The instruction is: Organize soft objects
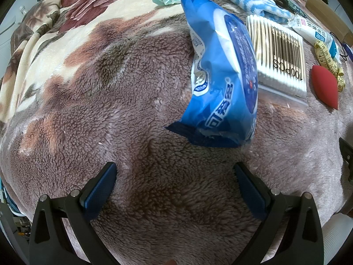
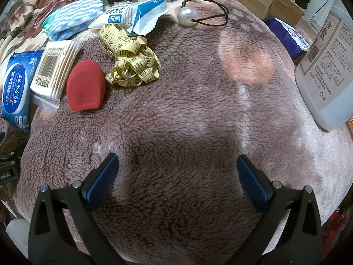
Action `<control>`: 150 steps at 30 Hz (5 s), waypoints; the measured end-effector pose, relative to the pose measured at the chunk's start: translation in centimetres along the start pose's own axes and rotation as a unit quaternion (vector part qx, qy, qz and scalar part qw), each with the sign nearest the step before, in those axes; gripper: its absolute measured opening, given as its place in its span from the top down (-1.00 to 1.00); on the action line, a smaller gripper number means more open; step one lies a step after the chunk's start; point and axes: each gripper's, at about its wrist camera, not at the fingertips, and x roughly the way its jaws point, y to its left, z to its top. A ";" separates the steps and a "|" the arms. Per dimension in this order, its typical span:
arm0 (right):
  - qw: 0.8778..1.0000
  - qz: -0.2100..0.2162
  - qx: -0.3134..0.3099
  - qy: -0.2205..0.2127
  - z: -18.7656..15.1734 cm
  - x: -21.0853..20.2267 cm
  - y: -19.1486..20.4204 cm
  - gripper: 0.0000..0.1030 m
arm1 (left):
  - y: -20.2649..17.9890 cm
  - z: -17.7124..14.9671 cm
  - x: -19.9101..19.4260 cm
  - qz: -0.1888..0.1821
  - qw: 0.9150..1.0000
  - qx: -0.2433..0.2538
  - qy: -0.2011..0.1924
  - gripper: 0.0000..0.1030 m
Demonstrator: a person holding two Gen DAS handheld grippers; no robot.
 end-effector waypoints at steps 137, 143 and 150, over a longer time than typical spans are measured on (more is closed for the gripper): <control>0.984 0.167 -0.056 -0.022 7.9 -9.5 -3.8 0.04 | -2.9 3.7 -10.1 -0.174 0.978 -0.096 -0.069 0.16; 0.984 0.163 -0.055 -0.035 7.3 -10.5 -4.8 0.04 | -4.9 3.9 -11.1 -0.166 0.981 -0.074 -0.073 0.16; 0.985 0.161 -0.050 -0.037 6.7 -11.1 -6.0 0.04 | -6.3 3.9 -11.6 -0.165 0.982 -0.060 -0.072 0.16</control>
